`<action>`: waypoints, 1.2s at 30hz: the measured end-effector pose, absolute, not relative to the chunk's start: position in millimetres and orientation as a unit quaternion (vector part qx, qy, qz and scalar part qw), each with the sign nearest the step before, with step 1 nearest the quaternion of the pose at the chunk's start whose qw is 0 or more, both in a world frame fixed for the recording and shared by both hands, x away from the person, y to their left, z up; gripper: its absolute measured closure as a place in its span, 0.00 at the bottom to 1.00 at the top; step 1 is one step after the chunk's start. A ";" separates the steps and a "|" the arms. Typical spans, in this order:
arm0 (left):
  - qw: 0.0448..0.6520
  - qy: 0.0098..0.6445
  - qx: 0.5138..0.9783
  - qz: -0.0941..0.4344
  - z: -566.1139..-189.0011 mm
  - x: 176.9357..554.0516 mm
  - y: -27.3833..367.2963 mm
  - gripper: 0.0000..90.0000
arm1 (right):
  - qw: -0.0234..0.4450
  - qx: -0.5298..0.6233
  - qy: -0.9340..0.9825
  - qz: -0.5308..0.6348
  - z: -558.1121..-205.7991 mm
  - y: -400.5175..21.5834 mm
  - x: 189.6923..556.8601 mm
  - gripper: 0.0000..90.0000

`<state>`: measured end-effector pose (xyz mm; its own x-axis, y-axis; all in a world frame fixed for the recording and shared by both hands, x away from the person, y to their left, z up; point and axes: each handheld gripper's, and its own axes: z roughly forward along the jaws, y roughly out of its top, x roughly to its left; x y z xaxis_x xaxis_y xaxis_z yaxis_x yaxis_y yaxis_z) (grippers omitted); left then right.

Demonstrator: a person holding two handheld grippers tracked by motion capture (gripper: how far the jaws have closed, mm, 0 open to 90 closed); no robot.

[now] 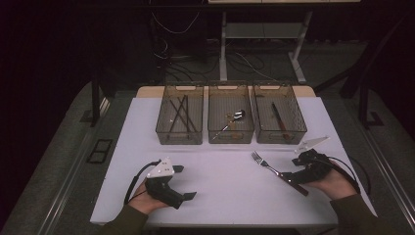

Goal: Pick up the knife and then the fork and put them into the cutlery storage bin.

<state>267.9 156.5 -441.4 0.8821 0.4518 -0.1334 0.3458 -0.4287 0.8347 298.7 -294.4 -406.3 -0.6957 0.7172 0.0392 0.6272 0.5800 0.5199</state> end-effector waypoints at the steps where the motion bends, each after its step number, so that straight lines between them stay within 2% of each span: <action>1: 0.479 0.236 0.843 0.055 -441.4 267.9 156.4 0.00 | 0.082 0.377 0.889 0.247 -406.8 -293.1 299.5 0.40; 19: 0.477 0.234 0.845 0.054 -441.9 267.9 156.0 0.00 | 0.038 0.355 0.925 0.132 -415.6 -262.8 314.6 0.69; 30: 0.476 0.233 0.846 0.054 -442.2 267.8 155.6 0.00 | 0.033 0.347 0.933 0.094 -420.6 -254.0 320.1 0.76; 36: 0.475 0.233 0.847 0.054 -442.3 267.8 155.3 0.00 | 0.036 0.342 0.935 0.089 -420.4 -254.4 321.5 0.85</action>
<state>267.8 155.3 -442.3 0.8856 0.4459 -0.1303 0.3436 -0.4398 0.8298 321.5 -254.4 -420.4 -0.7630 0.6464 -0.0056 0.6336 0.7495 0.1916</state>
